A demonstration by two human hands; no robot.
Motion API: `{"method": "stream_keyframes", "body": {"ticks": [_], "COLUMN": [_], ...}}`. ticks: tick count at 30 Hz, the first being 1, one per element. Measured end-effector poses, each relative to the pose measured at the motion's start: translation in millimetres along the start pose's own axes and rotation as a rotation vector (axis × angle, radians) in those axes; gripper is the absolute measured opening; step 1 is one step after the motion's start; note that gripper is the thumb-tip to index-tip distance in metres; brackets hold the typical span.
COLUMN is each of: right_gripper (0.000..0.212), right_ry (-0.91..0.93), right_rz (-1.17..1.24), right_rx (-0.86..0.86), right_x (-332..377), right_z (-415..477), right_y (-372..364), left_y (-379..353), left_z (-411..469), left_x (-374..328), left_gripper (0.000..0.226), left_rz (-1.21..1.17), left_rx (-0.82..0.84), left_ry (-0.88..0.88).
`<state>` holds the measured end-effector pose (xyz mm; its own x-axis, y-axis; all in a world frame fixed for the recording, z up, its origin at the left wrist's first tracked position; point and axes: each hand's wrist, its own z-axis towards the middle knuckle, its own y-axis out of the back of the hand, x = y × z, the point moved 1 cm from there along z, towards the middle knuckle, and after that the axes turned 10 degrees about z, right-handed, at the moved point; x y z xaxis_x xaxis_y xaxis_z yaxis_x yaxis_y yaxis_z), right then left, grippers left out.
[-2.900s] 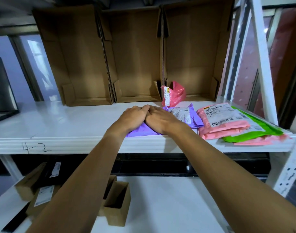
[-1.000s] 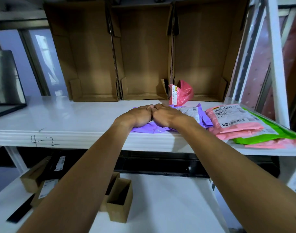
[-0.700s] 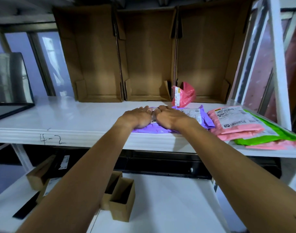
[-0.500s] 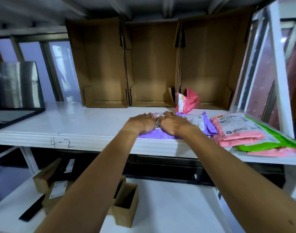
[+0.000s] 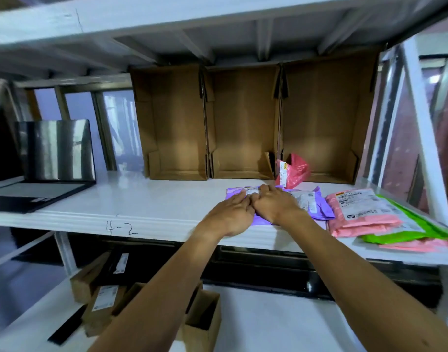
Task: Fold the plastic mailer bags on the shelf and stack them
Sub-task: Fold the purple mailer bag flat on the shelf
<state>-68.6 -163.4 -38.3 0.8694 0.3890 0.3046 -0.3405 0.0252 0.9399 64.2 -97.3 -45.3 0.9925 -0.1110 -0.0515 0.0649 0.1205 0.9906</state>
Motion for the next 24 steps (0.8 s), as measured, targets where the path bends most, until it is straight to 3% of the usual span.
{"method": "stream_keyframes", "body": {"ticks": [5,13,20,24], "right_gripper": [0.054,0.059,0.078,0.076], "right_ry": [0.1,0.077,-0.017,-0.094], "right_rz": [0.035,0.073,0.071,0.104], "right_rx": [-0.058,0.087,0.128,0.116], "right_x": [10.4,7.7,14.4,16.7], "right_z": [-24.9,-47.0,-54.7,-62.5], "right_y": [5.0,6.5,2.7,3.7], "left_y": [2.6,5.1,9.8,9.3], "left_z": [0.1,-1.4,-7.2,-9.4], "left_x": [-1.4,-5.8,-9.4,-10.6], "left_gripper": [0.056,0.056,0.059,0.061], "left_rz": [0.003,0.037,0.02,0.013], "left_rx": [0.049,0.082,0.112,0.139], "left_ry": [0.006,0.002,0.067,0.109]}}
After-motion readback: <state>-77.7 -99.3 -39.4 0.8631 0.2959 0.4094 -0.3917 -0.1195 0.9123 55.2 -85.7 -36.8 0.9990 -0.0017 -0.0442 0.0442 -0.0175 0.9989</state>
